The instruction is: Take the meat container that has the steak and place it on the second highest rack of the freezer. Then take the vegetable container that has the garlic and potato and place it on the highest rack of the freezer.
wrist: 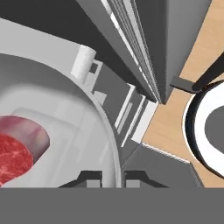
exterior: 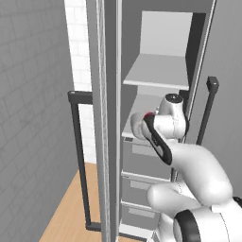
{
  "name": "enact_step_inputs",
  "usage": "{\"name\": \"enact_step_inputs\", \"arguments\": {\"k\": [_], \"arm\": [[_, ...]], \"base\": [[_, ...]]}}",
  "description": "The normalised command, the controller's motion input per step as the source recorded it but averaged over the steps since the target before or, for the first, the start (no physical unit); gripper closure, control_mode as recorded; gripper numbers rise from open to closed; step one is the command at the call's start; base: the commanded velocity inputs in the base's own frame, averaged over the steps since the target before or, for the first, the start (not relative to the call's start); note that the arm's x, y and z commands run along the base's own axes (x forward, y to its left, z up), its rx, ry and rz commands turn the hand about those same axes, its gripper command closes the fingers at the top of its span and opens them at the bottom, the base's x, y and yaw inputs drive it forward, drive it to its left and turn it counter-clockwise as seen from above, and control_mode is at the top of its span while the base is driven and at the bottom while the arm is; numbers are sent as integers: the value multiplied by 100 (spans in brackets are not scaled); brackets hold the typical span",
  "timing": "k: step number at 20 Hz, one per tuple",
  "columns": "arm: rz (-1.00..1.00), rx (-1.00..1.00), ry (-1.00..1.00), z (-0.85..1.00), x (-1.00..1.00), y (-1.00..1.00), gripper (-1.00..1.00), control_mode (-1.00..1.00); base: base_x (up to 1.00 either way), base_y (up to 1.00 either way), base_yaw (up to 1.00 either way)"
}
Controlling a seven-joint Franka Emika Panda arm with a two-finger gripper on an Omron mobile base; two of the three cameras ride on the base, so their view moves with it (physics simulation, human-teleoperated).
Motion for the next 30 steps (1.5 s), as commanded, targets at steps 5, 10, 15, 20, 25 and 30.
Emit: {"name": "enact_step_inputs", "arguments": {"k": [5,10,15,20,25,30], "arm": [[-2,0,0,-25,100,-30,100,-100],[-8,0,-1,-28,90,-16,100,-100],[-15,0,0,-26,93,-18,100,-100],[-13,0,-1,-26,88,-16,100,-100],[-8,0,-8,-18,45,-5,-100,-100],[-2,0,-23,-3,-11,0,-100,-100]], "base": [[0,0,0],[0,0,0],[0,0,0],[0,0,0],[0,0,0],[0,0,0]]}}
